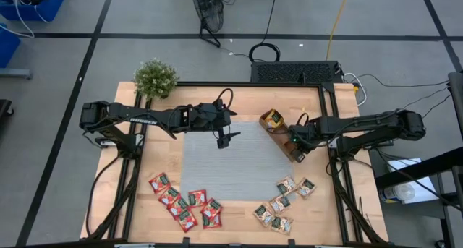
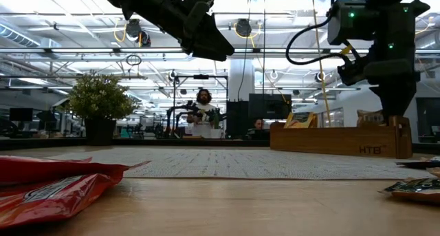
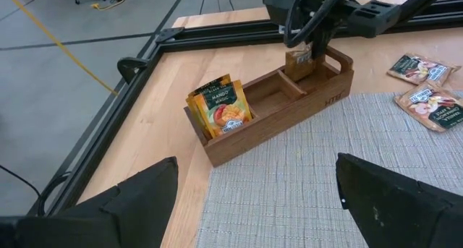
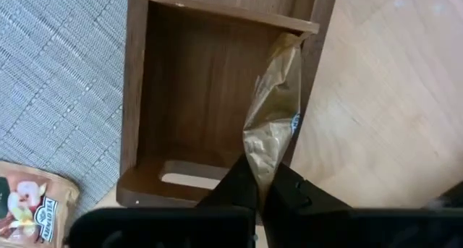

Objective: Pick & Place Tea
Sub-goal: Put the brown tea bag into the right section of the wooden organizer

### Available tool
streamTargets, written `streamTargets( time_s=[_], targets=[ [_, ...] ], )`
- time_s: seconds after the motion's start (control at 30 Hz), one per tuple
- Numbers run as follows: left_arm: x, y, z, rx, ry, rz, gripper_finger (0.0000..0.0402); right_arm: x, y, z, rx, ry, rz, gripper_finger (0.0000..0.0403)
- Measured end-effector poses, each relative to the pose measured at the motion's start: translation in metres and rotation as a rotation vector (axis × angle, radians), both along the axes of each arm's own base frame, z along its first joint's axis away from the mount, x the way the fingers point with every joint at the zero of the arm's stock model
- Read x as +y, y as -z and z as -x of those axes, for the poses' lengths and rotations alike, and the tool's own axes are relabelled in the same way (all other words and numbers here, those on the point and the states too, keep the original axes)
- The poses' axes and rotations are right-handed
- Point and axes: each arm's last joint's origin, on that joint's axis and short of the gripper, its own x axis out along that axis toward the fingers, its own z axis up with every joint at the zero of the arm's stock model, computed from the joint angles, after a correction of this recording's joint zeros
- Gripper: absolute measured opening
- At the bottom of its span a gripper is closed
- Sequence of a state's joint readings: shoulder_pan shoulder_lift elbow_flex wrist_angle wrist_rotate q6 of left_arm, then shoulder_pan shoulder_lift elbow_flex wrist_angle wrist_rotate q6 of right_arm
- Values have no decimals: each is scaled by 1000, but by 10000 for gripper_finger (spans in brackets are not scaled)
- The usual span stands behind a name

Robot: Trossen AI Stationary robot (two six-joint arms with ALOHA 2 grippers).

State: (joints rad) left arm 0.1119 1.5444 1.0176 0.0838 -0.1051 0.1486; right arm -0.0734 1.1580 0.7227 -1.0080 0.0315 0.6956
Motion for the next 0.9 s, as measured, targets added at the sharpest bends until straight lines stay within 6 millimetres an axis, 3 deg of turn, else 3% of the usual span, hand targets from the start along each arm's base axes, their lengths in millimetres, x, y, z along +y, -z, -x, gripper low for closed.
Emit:
streamTargets(
  time_s=[0.3, 0.7, 0.9],
  targets=[
    [0, 0, 0, 0, 0, 0, 365, 0, 2, 1, 14, 19, 18, 7],
    [0, 0, 0, 0, 0, 0, 365, 0, -2, 6, 8, 73, 16, 134],
    [0, 0, 0, -1, 0, 0, 365, 0, -9, 12, -41, 125, 15, 167]
  ],
)
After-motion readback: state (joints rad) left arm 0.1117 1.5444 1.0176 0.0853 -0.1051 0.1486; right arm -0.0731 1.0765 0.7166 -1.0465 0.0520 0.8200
